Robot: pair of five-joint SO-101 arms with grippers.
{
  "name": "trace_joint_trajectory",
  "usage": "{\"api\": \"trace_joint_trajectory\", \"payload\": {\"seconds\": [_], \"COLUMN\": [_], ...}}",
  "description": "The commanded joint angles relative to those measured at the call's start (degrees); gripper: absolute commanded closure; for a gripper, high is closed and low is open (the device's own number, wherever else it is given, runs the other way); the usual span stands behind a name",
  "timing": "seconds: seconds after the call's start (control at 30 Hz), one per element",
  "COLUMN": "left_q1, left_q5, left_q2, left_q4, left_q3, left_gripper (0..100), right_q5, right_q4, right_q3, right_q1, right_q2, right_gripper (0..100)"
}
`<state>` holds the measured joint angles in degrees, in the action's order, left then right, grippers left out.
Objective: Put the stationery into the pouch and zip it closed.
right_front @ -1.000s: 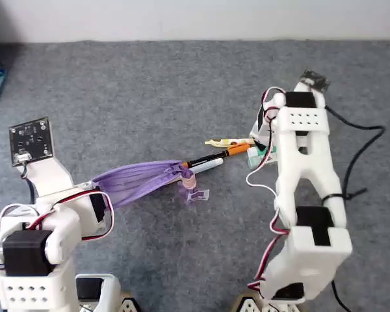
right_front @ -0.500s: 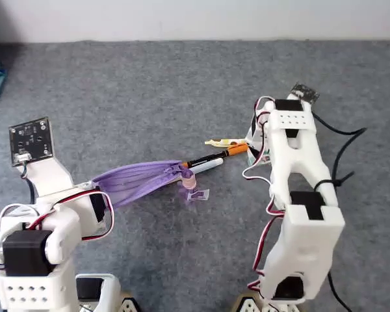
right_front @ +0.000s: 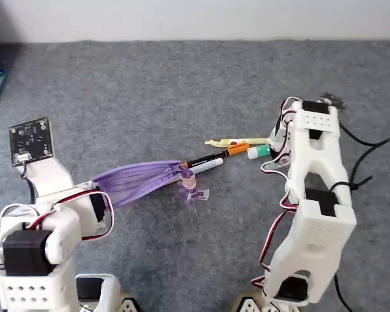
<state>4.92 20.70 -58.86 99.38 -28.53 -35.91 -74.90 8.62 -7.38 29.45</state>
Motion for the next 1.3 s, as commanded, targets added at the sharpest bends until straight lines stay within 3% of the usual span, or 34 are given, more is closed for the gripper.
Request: {"api": "trace_joint_trajectory", "payload": {"seconds": [0.0, 0.6, 0.9, 1.07, 1.27], "left_q1": [0.2, 0.1, 0.1, 0.1, 0.1], "left_q5": [0.7, 0.4, 0.4, 0.4, 0.4], "left_q2": [-0.4, -0.4, -0.4, -0.4, -0.4], "left_q4": [0.2, 0.2, 0.2, 0.2, 0.2], "left_q3": [0.2, 0.2, 0.2, 0.2, 0.2], "left_gripper": [99, 99, 99, 99, 99], "right_q5": [-0.1, 2.5, 2.7, 2.7, 2.7], "right_q4": [-0.5, 2.3, -1.3, -4.4, 2.0], "right_q3": [0.7, 0.6, 0.8, 1.7, 1.7], "right_q1": [0.7, 0.7, -4.4, -3.3, -2.7], "right_q2": [0.4, 0.1, -0.1, -3.6, -6.4], "right_gripper": [81.2, 81.2, 81.2, 81.2, 81.2]}}
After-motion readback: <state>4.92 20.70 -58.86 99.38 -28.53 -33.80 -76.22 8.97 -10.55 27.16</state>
